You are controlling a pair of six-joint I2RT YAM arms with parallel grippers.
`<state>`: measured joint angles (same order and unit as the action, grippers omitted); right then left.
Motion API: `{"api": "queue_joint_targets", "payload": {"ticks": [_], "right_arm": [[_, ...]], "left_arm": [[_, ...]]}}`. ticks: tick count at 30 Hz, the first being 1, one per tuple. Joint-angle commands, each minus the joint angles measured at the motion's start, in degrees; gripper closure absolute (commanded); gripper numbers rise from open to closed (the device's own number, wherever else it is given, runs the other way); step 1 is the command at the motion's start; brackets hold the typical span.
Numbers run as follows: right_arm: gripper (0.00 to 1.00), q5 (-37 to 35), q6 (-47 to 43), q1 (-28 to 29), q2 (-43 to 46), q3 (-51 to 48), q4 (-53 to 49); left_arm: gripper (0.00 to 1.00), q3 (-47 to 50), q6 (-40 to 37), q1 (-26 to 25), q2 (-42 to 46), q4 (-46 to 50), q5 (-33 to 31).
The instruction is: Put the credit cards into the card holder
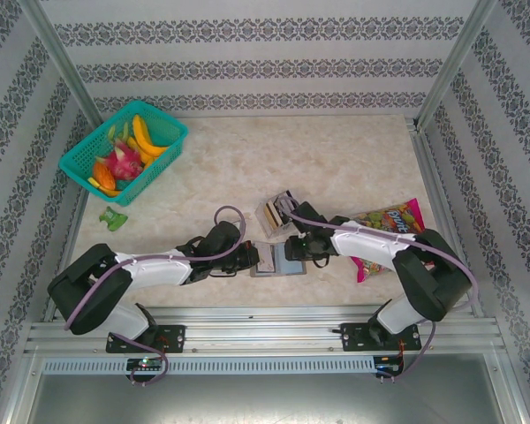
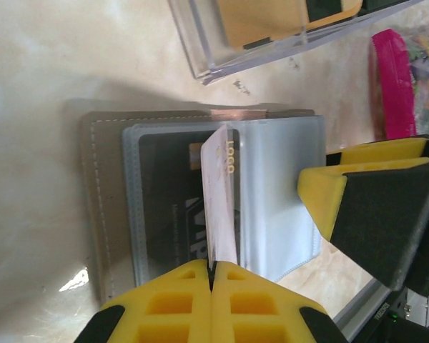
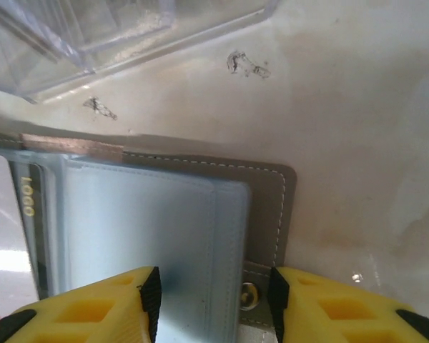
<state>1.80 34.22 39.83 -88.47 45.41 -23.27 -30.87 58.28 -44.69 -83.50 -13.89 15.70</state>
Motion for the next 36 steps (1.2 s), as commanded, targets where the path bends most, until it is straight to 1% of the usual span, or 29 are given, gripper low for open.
{"api": "queue_joint_targets", "payload": {"ticks": [1, 3, 5, 6, 8, 9, 14, 17, 21, 23, 28, 31, 36], "right_arm": [[0.52, -11.0, -1.3, 3.2, -4.1, 2.8, -7.7], [0.52, -14.5, -0.6, 4.2, -6.9, 4.2, -10.4], [0.55, -15.7, -0.4, 4.2, -8.7, 4.4, -11.3], [0.58, -15.9, -0.2, 4.1, -9.0, 4.2, -11.4], [0.69, -15.4, 0.0, 3.9, -8.5, 3.4, -10.6], [0.69, -14.8, -0.1, 3.5, -7.9, 3.0, -10.1], [0.7, -11.7, -1.0, 1.4, -5.2, 1.4, -7.9], [0.7, -7.2, -1.8, -0.1, -3.1, 0.7, -5.4], [0.61, -0.2, -1.7, -2.3, 1.8, -1.4, -0.8], [0.6, 2.9, -1.2, -3.8, 3.5, -2.4, 1.0], [0.59, 5.2, -1.1, -6.6, 4.2, -4.1, 2.2], [0.59, 6.0, -1.0, -7.2, 3.5, -4.2, 2.4], [0.6, 6.5, -0.7, -7.4, 1.3, -4.2, 2.7]], "left_arm": [[1.0, 0.2, -0.2, -0.9, -0.6, 3.8, -2.5], [1.0, 0.5, 0.2, -0.9, -0.6, 4.6, -3.1], [1.0, 0.9, 0.4, -0.9, -0.6, 5.2, -3.6], [1.0, 1.0, 0.5, -0.9, -0.6, 5.6, -3.8], [1.0, 1.5, 0.8, -0.9, -0.7, 5.7, -3.9], [1.0, 1.7, 1.0, -0.9, -0.7, 5.6, -4.1], [1.0, 2.0, 1.0, -0.9, -0.6, 5.4, -4.2], [1.0, 0.9, -0.3, -0.9, -0.6, 5.4, -3.2], [1.0, -1.2, -2.5, -0.9, 1.0, 4.1, -0.8], [1.0, -1.9, -3.2, -0.9, 2.1, 3.1, 0.1], [1.0, -1.5, -2.9, -0.9, 2.4, -2.4, 2.5], [1.0, -0.9, -2.1, -0.9, 0.6, -5.8, 4.0], [1.0, 0.2, 0.1, -0.9, -4.0, -14.3, 5.9]]}}
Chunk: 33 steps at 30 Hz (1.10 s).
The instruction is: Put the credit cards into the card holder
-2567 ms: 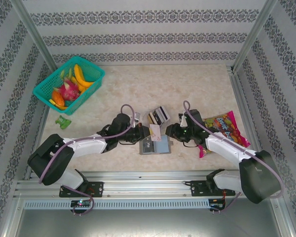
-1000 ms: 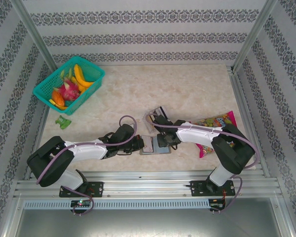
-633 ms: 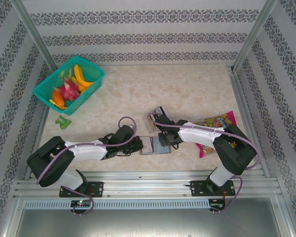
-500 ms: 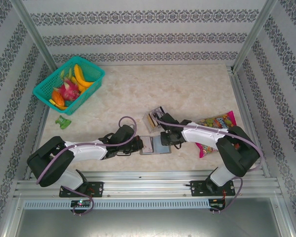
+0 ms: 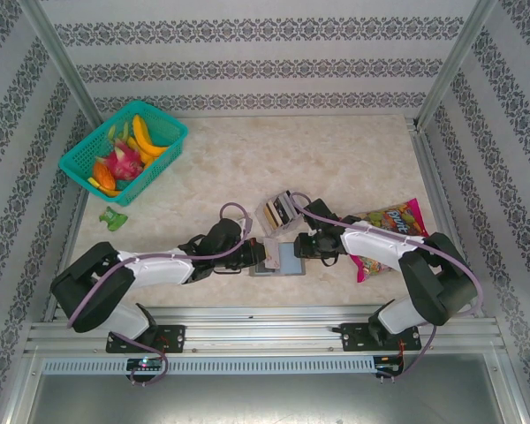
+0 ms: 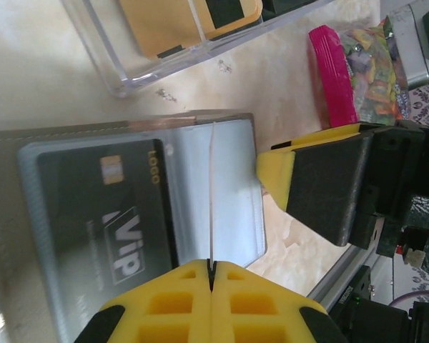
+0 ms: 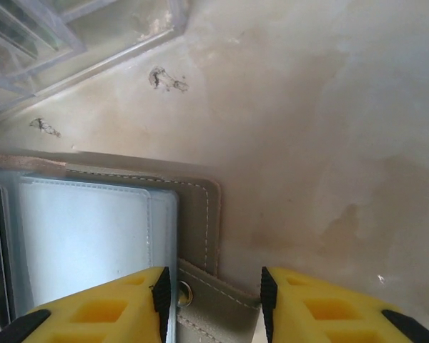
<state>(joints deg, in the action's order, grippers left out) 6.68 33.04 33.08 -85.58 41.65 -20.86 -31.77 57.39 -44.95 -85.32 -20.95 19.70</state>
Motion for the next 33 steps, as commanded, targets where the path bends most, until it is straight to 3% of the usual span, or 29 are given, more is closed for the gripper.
{"api": "queue_joint_targets", "payload": {"ticks": [1, 15, 33], "right_arm": [[0.61, 1.8, 0.5, -0.6, -1.8, -0.4, 0.2], [0.63, 1.4, 0.4, -0.8, -2.7, -0.2, 0.0], [0.63, 2.0, 0.7, -0.6, -3.2, -1.2, 0.5]], "left_arm": [[1.0, 1.0, 1.2, -0.7, -2.6, -7.1, 1.6], [1.0, 2.7, 0.0, -0.6, 1.2, -0.4, -2.5], [1.0, 1.3, 3.9, -0.6, -7.6, -10.9, 2.9]]}}
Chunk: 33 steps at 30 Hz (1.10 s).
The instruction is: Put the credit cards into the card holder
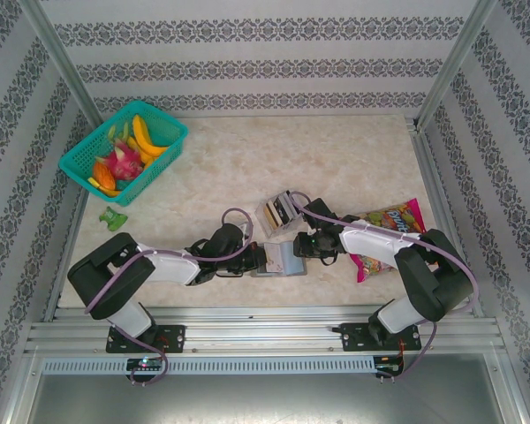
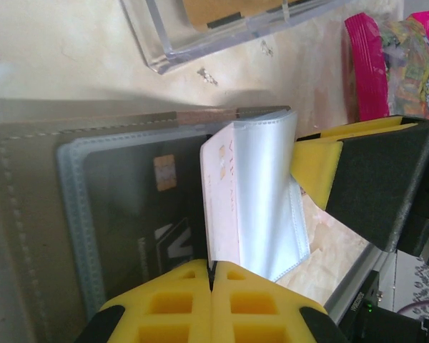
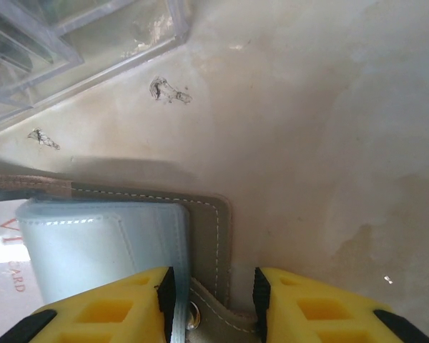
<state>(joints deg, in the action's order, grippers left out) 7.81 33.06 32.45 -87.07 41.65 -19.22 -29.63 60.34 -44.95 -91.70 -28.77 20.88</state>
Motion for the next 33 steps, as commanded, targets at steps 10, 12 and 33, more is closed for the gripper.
{"api": "queue_joint_targets", "payload": {"ticks": [10, 12, 33], "right_arm": [[0.65, 1.2, 1.1, 0.2, -2.1, -1.7, -0.8], [0.64, 1.1, 1.1, 0.2, -1.9, -1.6, -0.9], [0.64, 1.6, 1.1, -0.1, -2.3, -1.0, -0.8]], "left_arm": [[1.0, -1.0, 1.6, -0.7, -2.4, -4.4, 2.4], [1.0, -1.0, 2.2, -0.7, -3.2, -5.5, 2.9], [0.99, -4.0, -0.3, -0.9, -4.5, 0.1, 5.4]]}}
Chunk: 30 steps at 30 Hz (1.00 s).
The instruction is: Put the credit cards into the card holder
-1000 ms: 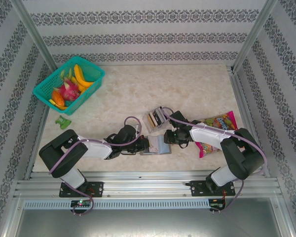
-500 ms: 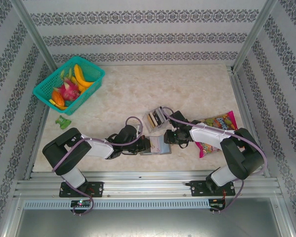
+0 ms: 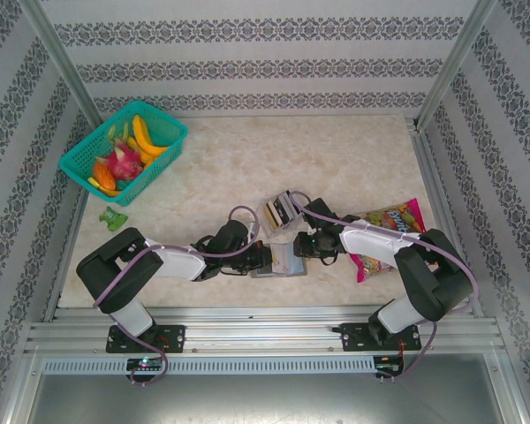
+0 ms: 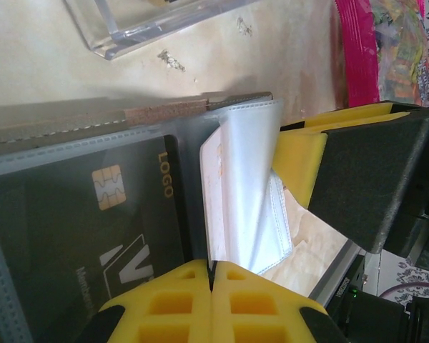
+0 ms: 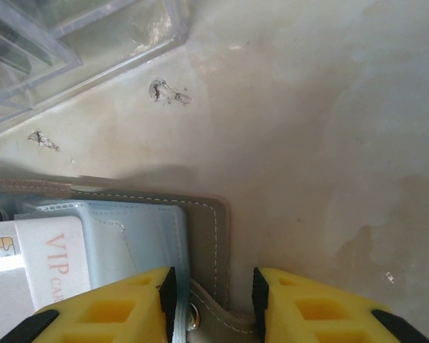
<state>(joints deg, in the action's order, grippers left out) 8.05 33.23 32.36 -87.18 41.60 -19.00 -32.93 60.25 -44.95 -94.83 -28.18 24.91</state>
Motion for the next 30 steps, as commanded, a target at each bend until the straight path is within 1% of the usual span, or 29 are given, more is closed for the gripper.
{"api": "queue_joint_targets", "payload": {"ticks": [1, 5, 9, 11, 13, 16, 21, 24, 30], "right_arm": [[0.64, 1.5, 1.1, 0.0, -2.3, -1.0, -0.9], [0.64, 1.8, 1.3, 0.0, -2.0, -1.4, -0.7], [0.64, 2.1, 1.3, -0.1, -1.5, -1.4, -1.0], [0.64, 1.8, 1.2, -0.1, -1.2, -1.3, -1.3], [0.64, 1.6, 1.2, -0.3, -1.0, -1.4, -1.5], [0.63, 0.7, 1.2, -0.7, -0.1, -1.0, -2.7], [0.61, 0.8, 1.1, -1.2, 2.2, -0.9, -3.8], [0.61, 1.3, 1.0, -1.4, 2.8, -1.2, -3.6], [0.62, 2.6, 1.1, -1.4, 1.3, -1.7, -2.8]], "left_arm": [[0.98, -1.5, 0.0, -0.9, -2.2, -1.0, 1.6], [0.94, -4.9, -0.6, -1.2, -4.5, -0.3, 2.2], [0.9, -5.8, -1.1, -1.3, -5.0, 1.8, 1.5], [0.87, -5.2, -1.1, -1.4, -4.1, 2.4, 0.9], [0.81, -4.7, -1.6, -1.4, -2.7, 4.3, 0.0], [0.78, -4.2, -3.1, -1.4, -0.2, 8.6, -1.7], [0.8, -5.1, -4.5, -1.5, 1.2, 11.7, -2.2], [0.84, -5.8, -4.8, -1.5, 0.6, 11.5, -1.7], [0.82, -7.2, -4.7, -1.7, -1.5, 12.6, -2.0]]}}
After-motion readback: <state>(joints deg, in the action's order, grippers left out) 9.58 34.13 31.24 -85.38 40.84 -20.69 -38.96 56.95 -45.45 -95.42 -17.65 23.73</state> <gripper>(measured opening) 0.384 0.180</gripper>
